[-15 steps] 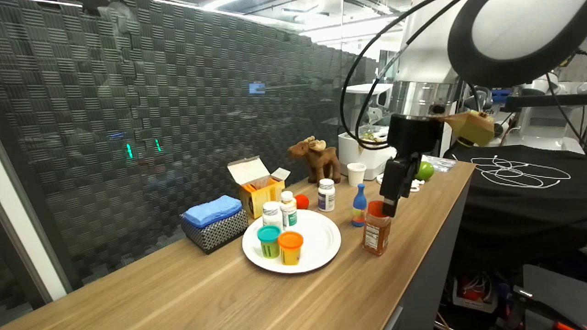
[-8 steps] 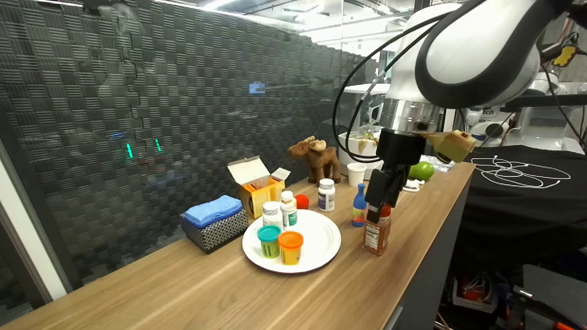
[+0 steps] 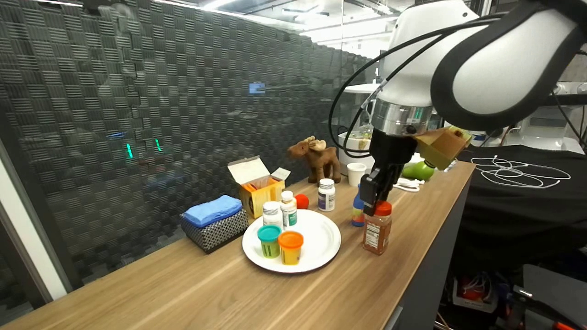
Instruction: Put all the containers and the orange plushie that are around the white plate on the white plate
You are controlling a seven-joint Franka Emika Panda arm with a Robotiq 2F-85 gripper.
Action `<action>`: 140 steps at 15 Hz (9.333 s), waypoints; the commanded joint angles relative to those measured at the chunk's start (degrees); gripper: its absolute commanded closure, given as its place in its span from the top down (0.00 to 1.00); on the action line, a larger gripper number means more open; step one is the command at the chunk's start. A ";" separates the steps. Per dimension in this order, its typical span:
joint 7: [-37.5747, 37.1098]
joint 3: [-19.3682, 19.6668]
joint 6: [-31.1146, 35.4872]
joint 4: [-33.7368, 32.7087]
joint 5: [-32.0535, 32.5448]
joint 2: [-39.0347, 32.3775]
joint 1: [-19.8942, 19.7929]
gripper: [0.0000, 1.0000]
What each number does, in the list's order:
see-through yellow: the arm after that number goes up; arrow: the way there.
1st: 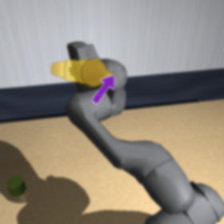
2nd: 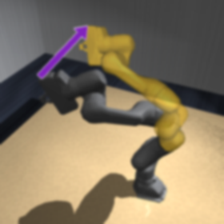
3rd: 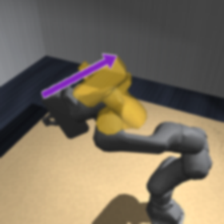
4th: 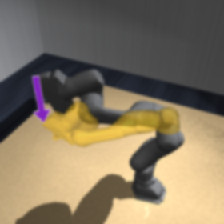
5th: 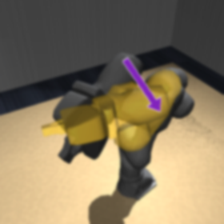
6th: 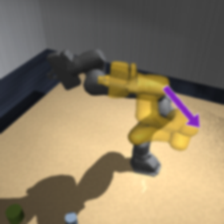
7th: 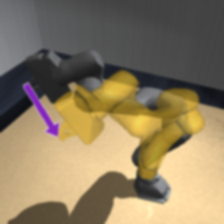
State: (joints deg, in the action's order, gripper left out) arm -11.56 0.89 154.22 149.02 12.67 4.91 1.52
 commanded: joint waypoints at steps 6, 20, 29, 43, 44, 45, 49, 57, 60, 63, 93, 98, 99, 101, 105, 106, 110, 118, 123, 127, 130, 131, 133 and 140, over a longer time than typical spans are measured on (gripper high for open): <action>-15.49 -5.05 -6.33 -1.20 9.06 1.87 -1.33 0.25; -18.29 -7.09 -10.17 -24.19 6.72 -13.49 4.60 0.24; -13.26 -3.19 -10.44 -29.99 4.65 -18.59 5.77 0.24; -10.17 -4.22 -8.48 -28.98 0.52 -19.29 8.02 0.24; -10.48 -4.16 -8.36 -29.04 0.98 -19.52 8.43 0.24; -10.84 -4.04 -8.12 -29.06 1.45 -19.76 8.88 0.24; -11.35 -3.44 -6.95 -28.63 2.77 -20.25 10.06 0.24; -16.23 -0.98 -5.23 -25.87 7.85 -17.45 11.82 0.97; -21.06 0.66 -3.84 -23.63 11.68 -13.83 12.16 1.00; -19.35 0.59 -4.75 -23.12 11.15 -12.01 9.68 1.00; 4.59 4.59 -10.95 -35.57 4.26 -27.08 0.75 0.25; -7.29 6.71 -10.42 -28.99 13.76 -21.28 7.14 0.22; -9.62 6.72 -10.81 -27.61 15.42 -19.89 8.16 0.22; -14.43 6.25 -10.88 -25.11 17.50 -17.45 9.34 0.22; -22.67 4.19 -11.54 -19.74 19.83 -11.08 10.50 0.21; -22.45 3.01 -11.74 -18.33 18.29 -9.38 10.16 0.21; -17.08 -2.24 -12.13 -14.07 8.08 -4.79 8.93 0.21; -6.65 -4.84 -10.50 -12.66 -6.09 -5.90 7.23 0.20; -1.17 -4.84 -9.80 -13.90 -10.98 -8.02 5.67 0.20; 0.91 -5.06 -9.07 -15.04 -12.18 -10.19 5.62 0.20; -1.37 -4.83 -6.08 -15.59 -9.81 -11.59 6.02 0.20; -1.68 -4.79 -5.29 -15.81 -9.29 -11.97 6.19 0.20; -1.44 -4.90 -4.33 -16.29 -9.41 -12.66 6.44 0.20; -3.23 -4.22 -2.61 -16.62 -5.11 -15.79 7.53 0.20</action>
State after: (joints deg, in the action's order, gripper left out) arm -13.01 -3.44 150.34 133.23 5.59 -9.53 8.49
